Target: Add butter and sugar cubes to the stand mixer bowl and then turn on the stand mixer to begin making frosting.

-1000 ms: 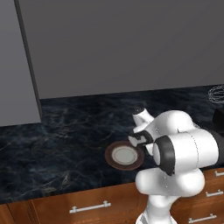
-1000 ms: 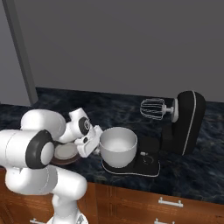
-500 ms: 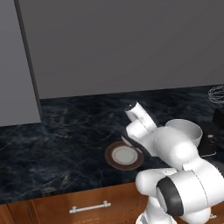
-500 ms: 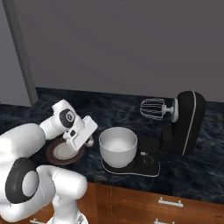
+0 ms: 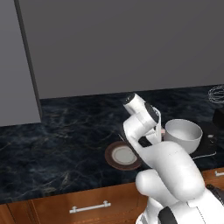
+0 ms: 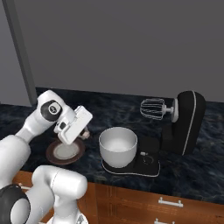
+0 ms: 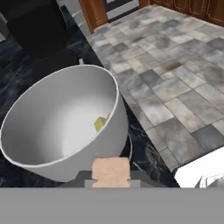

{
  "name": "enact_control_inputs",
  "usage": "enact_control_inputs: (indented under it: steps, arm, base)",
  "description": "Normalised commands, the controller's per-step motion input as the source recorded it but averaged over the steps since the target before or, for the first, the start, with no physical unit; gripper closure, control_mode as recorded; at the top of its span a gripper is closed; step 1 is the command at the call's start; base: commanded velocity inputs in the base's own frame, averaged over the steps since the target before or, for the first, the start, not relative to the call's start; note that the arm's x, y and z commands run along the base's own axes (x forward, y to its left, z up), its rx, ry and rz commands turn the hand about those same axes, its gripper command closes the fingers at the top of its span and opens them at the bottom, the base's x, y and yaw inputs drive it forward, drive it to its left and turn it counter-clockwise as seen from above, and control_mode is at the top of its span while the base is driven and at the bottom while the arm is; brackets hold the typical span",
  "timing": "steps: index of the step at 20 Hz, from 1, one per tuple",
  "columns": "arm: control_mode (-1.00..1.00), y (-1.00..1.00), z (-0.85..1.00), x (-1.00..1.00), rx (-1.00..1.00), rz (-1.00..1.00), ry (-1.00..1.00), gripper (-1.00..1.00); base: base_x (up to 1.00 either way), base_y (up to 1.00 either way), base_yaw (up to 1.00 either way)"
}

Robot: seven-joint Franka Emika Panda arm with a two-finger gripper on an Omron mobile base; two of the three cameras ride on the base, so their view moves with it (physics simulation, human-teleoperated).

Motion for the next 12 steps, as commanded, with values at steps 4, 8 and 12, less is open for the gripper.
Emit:
enact_control_inputs:
  steps: [4, 8, 12]
  arm:
    - [-1.00, 0.00, 0.71, -0.25, -0.09, -0.09, 0.00, 1.00]
    - [-1.00, -0.11, 0.52, -0.15, -0.05, -0.07, 0.04, 1.00]
    - [-1.00, -0.29, 0.35, -0.02, -0.01, -0.02, 0.03, 1.00]
  base:
    - [0.00, 0.00, 0.00]
    - [0.00, 0.00, 0.00]
    - [0.00, 0.00, 0.00]
